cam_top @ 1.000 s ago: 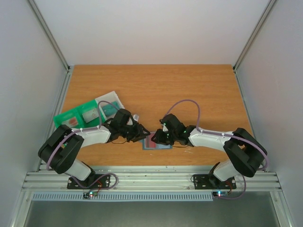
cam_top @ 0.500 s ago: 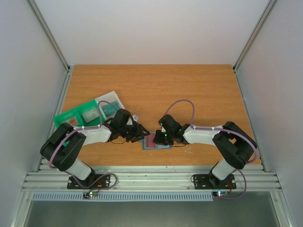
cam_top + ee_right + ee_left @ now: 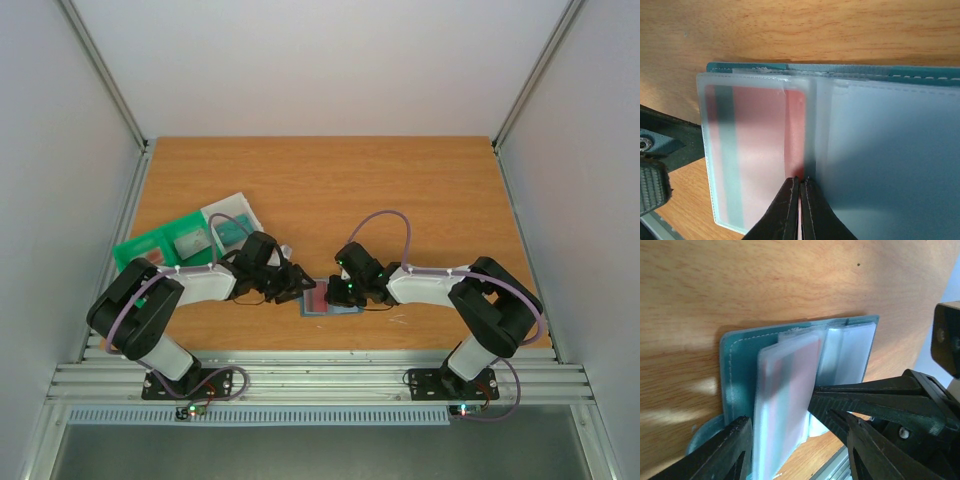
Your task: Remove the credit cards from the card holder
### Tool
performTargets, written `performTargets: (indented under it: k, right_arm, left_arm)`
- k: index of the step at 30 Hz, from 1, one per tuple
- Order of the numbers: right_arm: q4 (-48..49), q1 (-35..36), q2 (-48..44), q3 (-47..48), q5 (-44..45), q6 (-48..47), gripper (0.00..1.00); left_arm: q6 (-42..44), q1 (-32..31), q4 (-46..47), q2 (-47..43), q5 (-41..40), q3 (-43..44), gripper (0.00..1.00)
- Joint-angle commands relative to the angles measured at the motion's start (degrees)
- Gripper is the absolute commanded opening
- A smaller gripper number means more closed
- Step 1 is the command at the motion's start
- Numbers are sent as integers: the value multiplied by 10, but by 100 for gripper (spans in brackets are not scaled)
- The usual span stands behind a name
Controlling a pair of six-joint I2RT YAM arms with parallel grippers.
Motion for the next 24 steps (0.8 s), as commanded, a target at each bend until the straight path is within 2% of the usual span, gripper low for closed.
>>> performTargets:
  k: [1,10,24]
  right_arm:
    - [-9,-2,19,-1,22,-5,4]
    - [-9,-2,17,-1,20,-4,4]
    - [-5,-2,19,-3,18,-3,4]
  left_arm:
    - [26,3,-24,-5,-10,17,54]
    - [17,2,5,-1,9,15,53]
    - [3,-13,22,-4,18,22,47]
